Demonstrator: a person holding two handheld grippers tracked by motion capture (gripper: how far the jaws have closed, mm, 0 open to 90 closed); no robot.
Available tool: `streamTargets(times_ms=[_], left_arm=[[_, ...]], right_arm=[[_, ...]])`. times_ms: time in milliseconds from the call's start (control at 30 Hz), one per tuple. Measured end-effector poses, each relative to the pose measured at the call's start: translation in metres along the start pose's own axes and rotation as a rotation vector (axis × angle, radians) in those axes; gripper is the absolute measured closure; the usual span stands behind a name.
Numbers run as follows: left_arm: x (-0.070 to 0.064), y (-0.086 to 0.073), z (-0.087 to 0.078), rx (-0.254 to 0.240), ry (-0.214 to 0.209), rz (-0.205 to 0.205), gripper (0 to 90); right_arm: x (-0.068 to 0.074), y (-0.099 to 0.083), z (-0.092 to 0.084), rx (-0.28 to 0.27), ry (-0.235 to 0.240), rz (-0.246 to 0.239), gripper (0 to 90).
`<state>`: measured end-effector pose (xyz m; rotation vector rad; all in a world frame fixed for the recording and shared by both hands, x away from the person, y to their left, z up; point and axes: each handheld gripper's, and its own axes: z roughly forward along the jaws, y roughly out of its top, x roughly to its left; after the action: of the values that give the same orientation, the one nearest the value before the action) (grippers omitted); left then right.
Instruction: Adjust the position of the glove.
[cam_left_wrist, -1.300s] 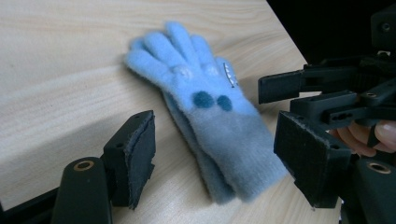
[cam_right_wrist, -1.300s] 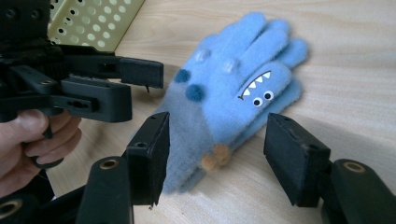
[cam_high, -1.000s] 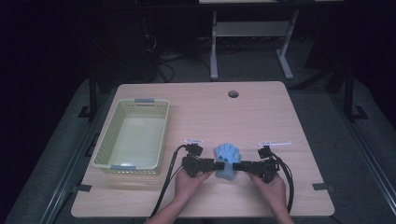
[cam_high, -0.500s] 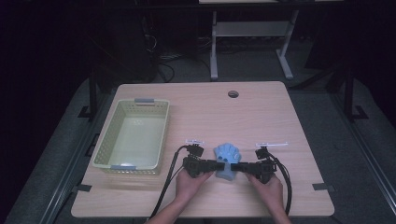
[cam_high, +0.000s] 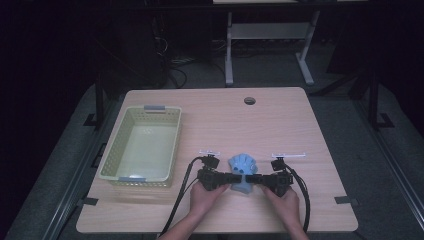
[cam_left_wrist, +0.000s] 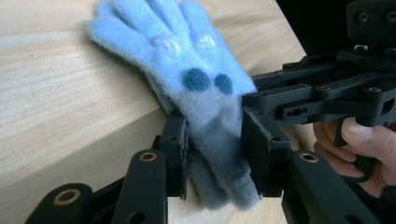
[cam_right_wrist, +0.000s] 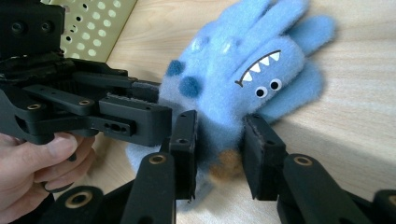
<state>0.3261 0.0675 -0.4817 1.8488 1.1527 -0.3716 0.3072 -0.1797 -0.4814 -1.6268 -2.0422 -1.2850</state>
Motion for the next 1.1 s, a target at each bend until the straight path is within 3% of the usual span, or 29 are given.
streamTargets(times_ms=[500, 900, 1000, 1100], left_arm=[[0.007, 0.001, 0.0, -0.024, -0.062, -0.034, 76.8], [0.011, 0.0, -0.001, -0.016, -0.08, -0.035, 77.8], [0.013, -0.001, 0.001, -0.005, -0.088, -0.076, 70.8], [0.012, 0.001, -0.002, -0.007, -0.078, -0.091, 60.8]], right_arm=[[0.002, 0.001, 0.002, -0.011, 0.029, 0.006, 77.4], [0.006, 0.0, 0.003, -0.015, 0.031, -0.007, 79.2], [0.006, -0.001, 0.005, -0.007, 0.022, -0.009, 79.2], [0.005, -0.001, 0.005, -0.003, 0.014, -0.014, 79.1]])
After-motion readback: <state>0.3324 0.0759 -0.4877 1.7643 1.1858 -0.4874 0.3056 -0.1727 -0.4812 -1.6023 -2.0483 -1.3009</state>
